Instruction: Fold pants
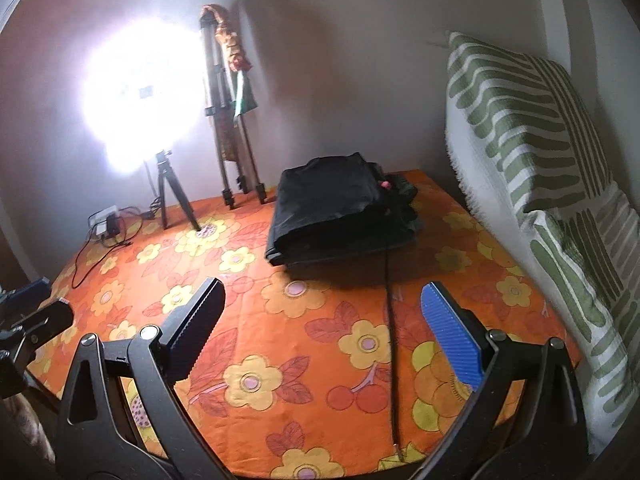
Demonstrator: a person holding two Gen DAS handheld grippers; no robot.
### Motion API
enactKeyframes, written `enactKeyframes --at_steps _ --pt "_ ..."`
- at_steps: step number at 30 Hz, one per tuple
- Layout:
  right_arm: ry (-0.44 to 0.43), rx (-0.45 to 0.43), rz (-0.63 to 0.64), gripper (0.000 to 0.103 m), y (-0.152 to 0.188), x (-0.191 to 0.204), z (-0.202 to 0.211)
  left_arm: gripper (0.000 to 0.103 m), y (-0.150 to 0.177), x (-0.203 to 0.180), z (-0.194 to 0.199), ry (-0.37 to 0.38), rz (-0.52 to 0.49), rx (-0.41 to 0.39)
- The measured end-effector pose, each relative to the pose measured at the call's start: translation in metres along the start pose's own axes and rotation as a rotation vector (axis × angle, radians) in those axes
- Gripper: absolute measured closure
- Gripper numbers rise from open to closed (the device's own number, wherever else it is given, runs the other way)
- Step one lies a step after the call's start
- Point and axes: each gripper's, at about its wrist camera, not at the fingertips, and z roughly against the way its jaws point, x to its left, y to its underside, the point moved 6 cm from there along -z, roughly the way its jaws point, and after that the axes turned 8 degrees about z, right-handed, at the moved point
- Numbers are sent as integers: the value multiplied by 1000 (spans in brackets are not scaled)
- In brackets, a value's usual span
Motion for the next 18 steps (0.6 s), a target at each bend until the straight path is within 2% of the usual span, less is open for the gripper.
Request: enactKeyframes --at_steps 6,18 --pt "40 -6 -24 3 1 -14 1 21 1 1 5 -15 -3 -17" --pt "47 -4 -18 3 2 -12 3 21 -1 5 9 -39 2 -33"
